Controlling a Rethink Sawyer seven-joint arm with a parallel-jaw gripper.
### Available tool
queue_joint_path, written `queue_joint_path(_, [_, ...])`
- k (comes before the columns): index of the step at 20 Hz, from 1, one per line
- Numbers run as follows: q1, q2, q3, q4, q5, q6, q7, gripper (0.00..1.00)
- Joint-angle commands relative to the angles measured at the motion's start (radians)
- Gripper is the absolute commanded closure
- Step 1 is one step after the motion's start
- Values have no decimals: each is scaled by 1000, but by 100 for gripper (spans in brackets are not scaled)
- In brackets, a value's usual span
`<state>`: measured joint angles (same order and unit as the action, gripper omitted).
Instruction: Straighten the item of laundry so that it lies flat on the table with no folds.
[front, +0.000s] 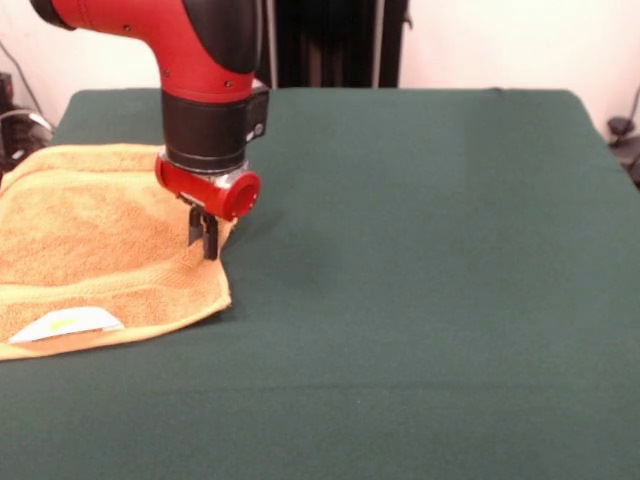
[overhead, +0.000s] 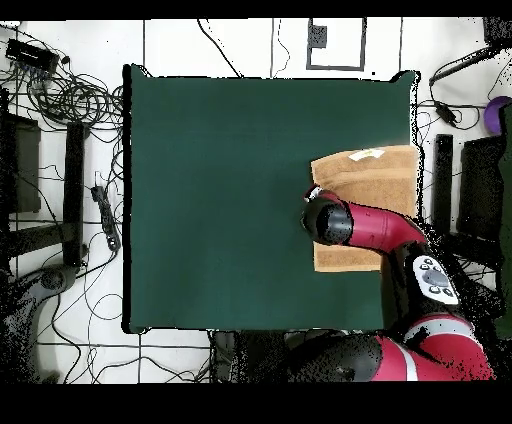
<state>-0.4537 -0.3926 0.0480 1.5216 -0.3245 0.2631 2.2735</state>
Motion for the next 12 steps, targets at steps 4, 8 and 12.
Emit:
queue_joint_path(4, [60, 300, 159, 106, 254, -318, 379, 100])
queue_joint_path(8, [92, 282, 136, 144, 356, -333, 414, 100])
queue_joint_path(12, [155, 248, 82, 170, 466, -292, 439, 100])
